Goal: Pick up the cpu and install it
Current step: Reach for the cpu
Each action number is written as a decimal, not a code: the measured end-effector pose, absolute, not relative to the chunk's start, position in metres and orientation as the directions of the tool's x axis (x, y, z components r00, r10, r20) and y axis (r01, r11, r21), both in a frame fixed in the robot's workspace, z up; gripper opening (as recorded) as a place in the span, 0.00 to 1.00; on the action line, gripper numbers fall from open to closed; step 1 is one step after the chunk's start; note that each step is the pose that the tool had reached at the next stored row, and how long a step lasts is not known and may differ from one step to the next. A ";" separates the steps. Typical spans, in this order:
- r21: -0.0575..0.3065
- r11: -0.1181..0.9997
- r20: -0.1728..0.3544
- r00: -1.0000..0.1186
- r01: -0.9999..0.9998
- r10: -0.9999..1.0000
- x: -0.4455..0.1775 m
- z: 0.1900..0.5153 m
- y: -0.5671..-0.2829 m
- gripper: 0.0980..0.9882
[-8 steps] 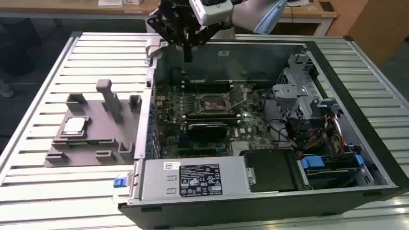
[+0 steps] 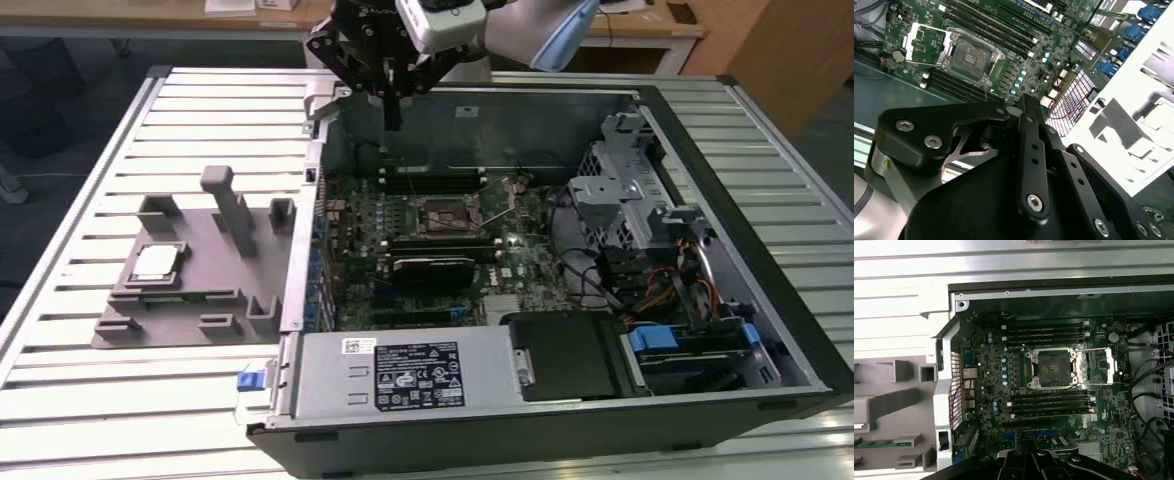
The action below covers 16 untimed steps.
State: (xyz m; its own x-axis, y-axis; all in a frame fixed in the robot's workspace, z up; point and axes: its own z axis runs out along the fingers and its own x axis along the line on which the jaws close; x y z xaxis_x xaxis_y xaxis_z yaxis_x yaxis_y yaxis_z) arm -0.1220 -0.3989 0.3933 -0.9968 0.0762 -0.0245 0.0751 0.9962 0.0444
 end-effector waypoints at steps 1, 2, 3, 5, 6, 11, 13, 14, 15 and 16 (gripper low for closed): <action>0.044 0.996 -0.024 -0.997 0.075 0.076 -0.122 0.393 -0.399 0.01; 0.044 0.996 -0.024 -0.997 0.075 0.076 -0.122 0.393 -0.399 0.01; 0.044 0.996 -0.024 -0.997 0.075 0.076 -0.122 0.393 -0.399 0.01; 0.044 0.996 -0.024 -0.997 0.075 0.076 -0.122 0.393 -0.399 0.01; 0.044 0.996 -0.024 -0.997 0.075 0.076 -0.122 0.393 -0.399 0.01; 0.044 0.996 -0.024 -0.997 0.075 0.076 -0.131 0.393 -0.399 0.01; 0.044 0.996 -0.024 -0.997 0.075 0.076 -0.135 0.393 -0.399 0.01; 0.044 0.996 -0.024 -0.997 0.075 0.076 -0.137 0.393 -0.399 0.01; 0.044 0.996 -0.024 -0.997 0.075 0.076 -0.140 0.393 -0.399 0.01; 0.044 0.996 -0.024 -0.997 0.075 0.076 -0.143 0.393 -0.399 0.01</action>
